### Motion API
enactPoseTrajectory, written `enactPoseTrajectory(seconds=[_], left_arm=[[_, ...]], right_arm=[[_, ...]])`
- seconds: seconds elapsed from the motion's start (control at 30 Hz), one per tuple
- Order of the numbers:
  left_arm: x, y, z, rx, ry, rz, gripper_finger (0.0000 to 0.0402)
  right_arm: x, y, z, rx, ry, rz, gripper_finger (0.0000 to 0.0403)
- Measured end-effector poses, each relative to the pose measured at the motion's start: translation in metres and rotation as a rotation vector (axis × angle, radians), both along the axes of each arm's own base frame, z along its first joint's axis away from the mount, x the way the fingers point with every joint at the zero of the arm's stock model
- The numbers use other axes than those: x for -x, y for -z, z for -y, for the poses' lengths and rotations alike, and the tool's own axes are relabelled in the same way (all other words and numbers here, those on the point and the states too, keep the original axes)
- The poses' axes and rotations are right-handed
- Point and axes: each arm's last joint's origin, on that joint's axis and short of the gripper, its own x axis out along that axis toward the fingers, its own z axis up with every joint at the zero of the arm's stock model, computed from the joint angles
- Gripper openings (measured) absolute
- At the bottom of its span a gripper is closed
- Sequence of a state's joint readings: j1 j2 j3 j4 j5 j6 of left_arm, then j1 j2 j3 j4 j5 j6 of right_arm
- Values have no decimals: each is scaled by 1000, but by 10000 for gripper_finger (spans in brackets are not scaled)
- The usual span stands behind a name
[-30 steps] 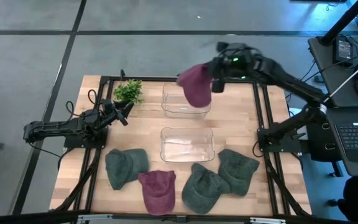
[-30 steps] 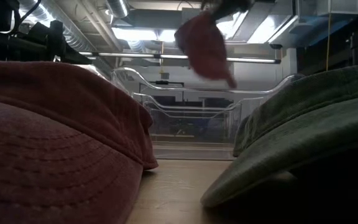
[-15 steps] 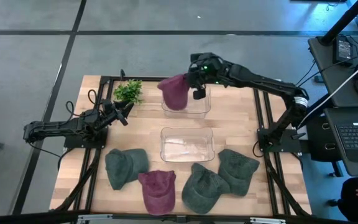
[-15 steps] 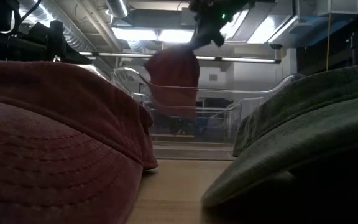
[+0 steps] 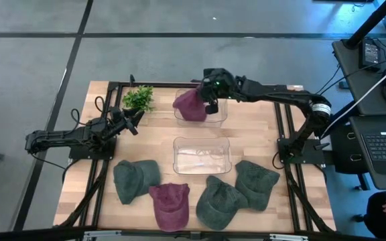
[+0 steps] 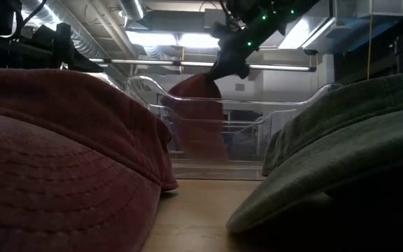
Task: Pick & Place hat
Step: Put the top red cap into the top transparent bin
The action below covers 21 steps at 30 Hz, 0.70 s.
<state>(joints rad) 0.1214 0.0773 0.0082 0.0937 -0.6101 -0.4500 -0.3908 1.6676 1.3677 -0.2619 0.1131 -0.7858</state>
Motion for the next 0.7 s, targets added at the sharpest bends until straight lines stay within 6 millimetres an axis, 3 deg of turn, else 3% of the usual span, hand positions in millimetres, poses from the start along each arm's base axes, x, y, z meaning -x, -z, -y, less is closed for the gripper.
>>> enactPoseTrajectory(seconds=[0.2, 0.53, 0.63, 0.7], left_arm=[[0, 0, 0, 0, -1, 0, 190], [0, 0, 0, 0, -1, 0, 189], [0, 0, 0, 0, -1, 0, 191], [0, 0, 0, 0, 0, 0, 191]], right_arm=[[-5, 6, 4, 7, 67, 58, 55], [-12, 18, 5, -41, 3, 44, 209], [-11, 10, 4, -4, 91, 42, 249], [-10, -5, -1, 14, 145, 74, 268]])
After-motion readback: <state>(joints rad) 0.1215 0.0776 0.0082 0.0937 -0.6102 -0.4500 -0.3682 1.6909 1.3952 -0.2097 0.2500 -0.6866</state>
